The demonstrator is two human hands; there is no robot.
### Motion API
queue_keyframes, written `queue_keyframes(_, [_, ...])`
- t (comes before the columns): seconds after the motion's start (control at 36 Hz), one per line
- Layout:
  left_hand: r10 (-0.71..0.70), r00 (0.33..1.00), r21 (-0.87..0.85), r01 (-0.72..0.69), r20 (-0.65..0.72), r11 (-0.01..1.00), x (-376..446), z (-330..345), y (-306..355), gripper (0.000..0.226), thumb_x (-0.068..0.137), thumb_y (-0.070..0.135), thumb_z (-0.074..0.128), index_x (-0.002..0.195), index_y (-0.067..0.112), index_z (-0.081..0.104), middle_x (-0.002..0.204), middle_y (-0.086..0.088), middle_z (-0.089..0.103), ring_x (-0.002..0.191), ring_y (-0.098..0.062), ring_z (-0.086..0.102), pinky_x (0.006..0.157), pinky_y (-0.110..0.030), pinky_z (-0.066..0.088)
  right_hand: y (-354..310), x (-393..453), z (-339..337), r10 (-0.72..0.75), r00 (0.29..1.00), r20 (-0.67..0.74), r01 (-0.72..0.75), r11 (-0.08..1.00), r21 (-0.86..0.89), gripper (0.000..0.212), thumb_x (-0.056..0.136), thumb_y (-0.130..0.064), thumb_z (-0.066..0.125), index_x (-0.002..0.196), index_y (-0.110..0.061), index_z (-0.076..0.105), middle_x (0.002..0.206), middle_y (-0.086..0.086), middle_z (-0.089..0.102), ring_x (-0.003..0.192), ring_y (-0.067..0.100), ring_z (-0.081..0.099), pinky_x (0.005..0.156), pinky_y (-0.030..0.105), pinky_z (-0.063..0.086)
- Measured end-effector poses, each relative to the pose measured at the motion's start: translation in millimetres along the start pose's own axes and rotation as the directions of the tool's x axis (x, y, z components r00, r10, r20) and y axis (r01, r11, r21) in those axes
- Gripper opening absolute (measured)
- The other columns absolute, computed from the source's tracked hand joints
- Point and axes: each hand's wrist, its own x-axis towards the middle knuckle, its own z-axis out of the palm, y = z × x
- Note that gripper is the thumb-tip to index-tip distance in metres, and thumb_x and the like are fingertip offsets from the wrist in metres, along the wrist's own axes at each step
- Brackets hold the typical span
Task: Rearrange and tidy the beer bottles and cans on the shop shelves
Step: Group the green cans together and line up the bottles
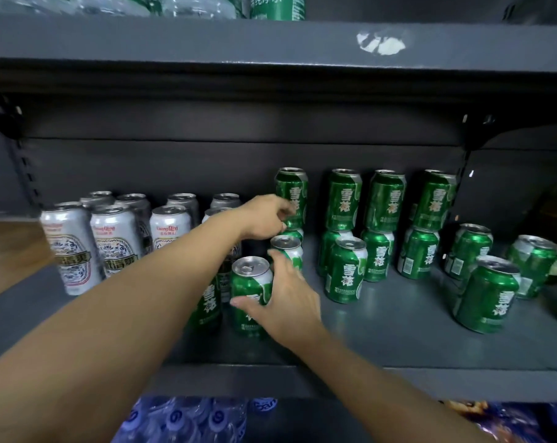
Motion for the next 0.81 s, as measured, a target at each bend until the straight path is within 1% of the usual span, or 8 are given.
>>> queue_keyframes(0.11, [0.003,0.999,0.017,-0.004,0.042,1.000,-5,6,-2,0.040,0.091,0.010,0.061,0.129,0.017,0.058,0.127,-0.005,0.059,0.114,-0.019,0.056,0.099,-0.025,0.043,2,-8,5,-0.012,0.995,-0.100,0.018,0.998,0.053,0.068,0.076,-0.066,0.061,0.130,-0.030,0.041,0.127,-0.014,0.053,0.120,0.011,0.048,0.090,0.030,0.043])
queue_keyframes(0.22, [0.057,0.998,0.054,-0.055,-0.036,0.997,-2,10,5,0.039,0.089,0.010,0.063,0.127,0.016,0.060,0.126,-0.004,0.060,0.114,-0.019,0.057,0.097,-0.023,0.042,22,-23,-20,0.000,0.957,-0.288,0.066,0.974,0.217,0.058,0.068,-0.069,0.049,0.116,-0.035,0.047,0.111,-0.017,0.056,0.107,0.008,0.053,0.084,0.032,0.046])
queue_keyframes(0.31, [0.091,0.993,0.057,-0.087,-0.079,0.995,3,16,16,0.038,0.087,0.013,0.066,0.125,0.018,0.061,0.124,-0.003,0.062,0.114,-0.019,0.057,0.099,-0.028,0.044,49,-30,-52,0.159,0.870,-0.467,0.020,0.935,0.354,0.056,0.067,-0.063,0.050,0.115,-0.035,0.046,0.107,-0.015,0.055,0.106,0.012,0.052,0.087,0.033,0.043])
queue_keyframes(0.39, [0.145,0.988,0.098,-0.139,-0.048,0.985,8,29,35,0.045,0.086,0.031,0.070,0.128,0.023,0.057,0.129,0.000,0.059,0.120,-0.019,0.054,0.100,-0.036,0.045,81,-25,-82,0.299,0.753,-0.586,-0.082,0.927,0.367,0.056,0.070,-0.056,0.056,0.117,-0.026,0.049,0.109,-0.007,0.055,0.110,0.020,0.053,0.088,0.035,0.041])
queue_keyframes(0.47, [0.152,0.987,0.163,-0.158,0.048,0.974,16,50,56,0.070,0.083,0.051,0.067,0.141,0.022,0.042,0.142,-0.002,0.049,0.129,-0.023,0.046,0.103,-0.040,0.042,113,-16,-103,0.376,0.757,-0.535,-0.231,0.919,0.319,0.051,0.082,-0.040,0.068,0.125,-0.019,0.048,0.120,-0.001,0.054,0.119,0.023,0.049,0.086,0.033,0.036])
queue_keyframes(0.58, [0.086,0.988,0.212,-0.112,0.129,0.971,25,78,72,0.090,0.080,0.063,0.062,0.150,0.020,0.025,0.151,-0.007,0.034,0.136,-0.026,0.038,0.105,-0.039,0.039,142,-11,-112,0.435,0.802,-0.410,-0.342,0.896,0.283,0.064,0.083,-0.043,0.069,0.133,-0.018,0.038,0.125,0.003,0.053,0.118,0.026,0.050,0.085,0.035,0.038])
queue_keyframes(0.72, [0.029,0.998,0.238,-0.042,0.056,0.970,30,86,78,0.077,0.079,0.048,0.073,0.142,0.019,0.040,0.142,-0.007,0.045,0.126,-0.028,0.048,0.099,-0.039,0.045,171,-5,-110,0.413,0.870,-0.269,-0.354,0.903,0.242,0.058,0.081,-0.046,0.070,0.125,-0.023,0.040,0.084,-0.005,0.060,0.082,0.026,0.065,0.080,0.042,0.050])
queue_keyframes(0.81, [0.007,0.999,0.177,-0.014,0.037,0.984,27,82,78,0.077,0.076,0.039,0.079,0.142,0.020,0.042,0.143,-0.005,0.045,0.127,-0.027,0.048,0.100,-0.037,0.044,179,-2,-108,0.383,0.897,-0.218,-0.325,0.909,0.262,0.049,0.084,-0.040,0.070,0.121,-0.032,0.040,0.078,-0.013,0.058,0.072,0.021,0.069,0.083,0.046,0.052])
